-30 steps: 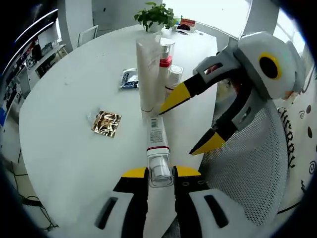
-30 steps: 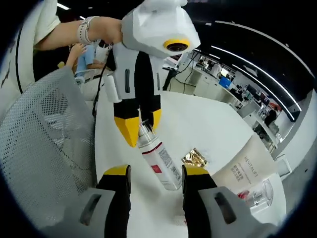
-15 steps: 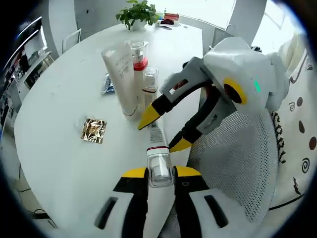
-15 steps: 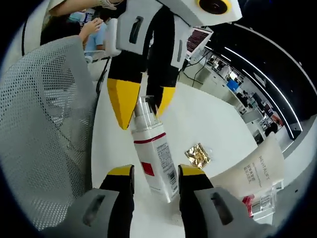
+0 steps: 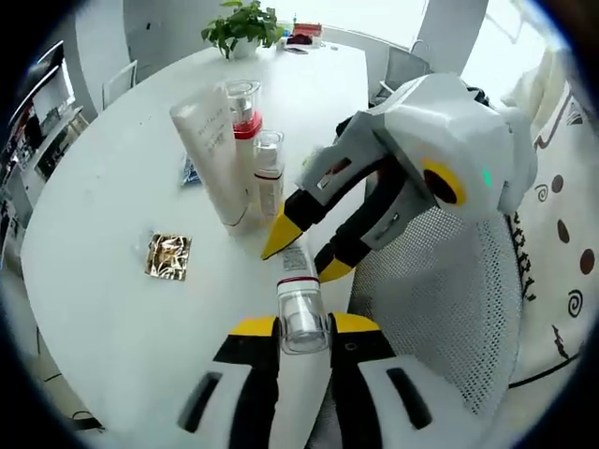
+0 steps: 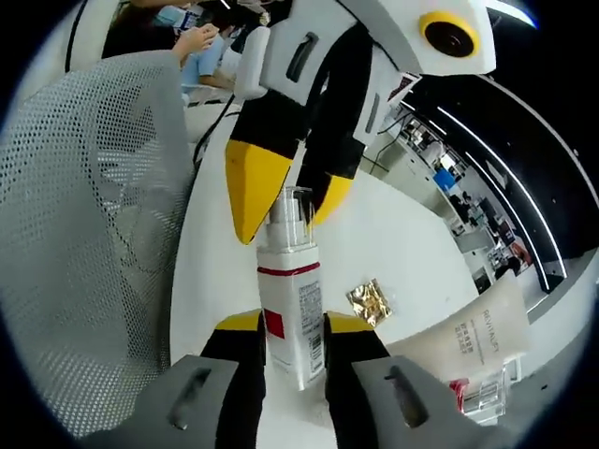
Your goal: Arrange the skincare products in the storage area until every visible bottle or jar stands upright without overlapping.
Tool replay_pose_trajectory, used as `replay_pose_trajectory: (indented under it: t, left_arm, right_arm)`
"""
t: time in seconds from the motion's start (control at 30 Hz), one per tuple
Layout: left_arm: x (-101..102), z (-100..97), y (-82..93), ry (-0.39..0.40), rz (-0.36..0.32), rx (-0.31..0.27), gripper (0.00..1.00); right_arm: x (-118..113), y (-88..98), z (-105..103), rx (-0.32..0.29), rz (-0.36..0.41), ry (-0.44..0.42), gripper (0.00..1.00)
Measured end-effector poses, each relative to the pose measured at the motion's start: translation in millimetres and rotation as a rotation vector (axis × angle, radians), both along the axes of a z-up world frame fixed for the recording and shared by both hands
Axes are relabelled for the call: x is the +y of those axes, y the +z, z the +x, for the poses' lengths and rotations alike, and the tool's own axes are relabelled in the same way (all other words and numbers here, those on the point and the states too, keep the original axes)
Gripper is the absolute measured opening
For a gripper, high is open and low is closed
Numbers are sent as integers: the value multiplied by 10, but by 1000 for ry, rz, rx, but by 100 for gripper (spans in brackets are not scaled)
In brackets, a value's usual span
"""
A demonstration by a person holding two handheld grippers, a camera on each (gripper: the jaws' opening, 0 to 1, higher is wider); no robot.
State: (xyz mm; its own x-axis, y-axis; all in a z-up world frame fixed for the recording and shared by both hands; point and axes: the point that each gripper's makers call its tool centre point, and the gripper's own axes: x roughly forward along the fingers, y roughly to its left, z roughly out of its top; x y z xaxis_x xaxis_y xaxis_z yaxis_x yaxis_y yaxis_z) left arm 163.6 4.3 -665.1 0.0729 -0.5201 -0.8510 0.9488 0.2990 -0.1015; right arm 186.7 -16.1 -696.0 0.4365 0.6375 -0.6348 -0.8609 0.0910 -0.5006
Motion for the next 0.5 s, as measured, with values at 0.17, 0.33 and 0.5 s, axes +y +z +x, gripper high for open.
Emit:
replay_pose_trajectory:
  t: [0.17,0.33,0.5]
  left_arm:
    - [-9,64,47,20,-75,-21,15]
    - [-38,143,118,40,-165,-69,18]
    - [-112,184,255,139,-359,-48,31]
  right_arm:
    - [-5,24,26,6,25,-7,22]
    - [-27,74,53,44,87,-45,22]
    - [39,195,45,107,219,-77,22]
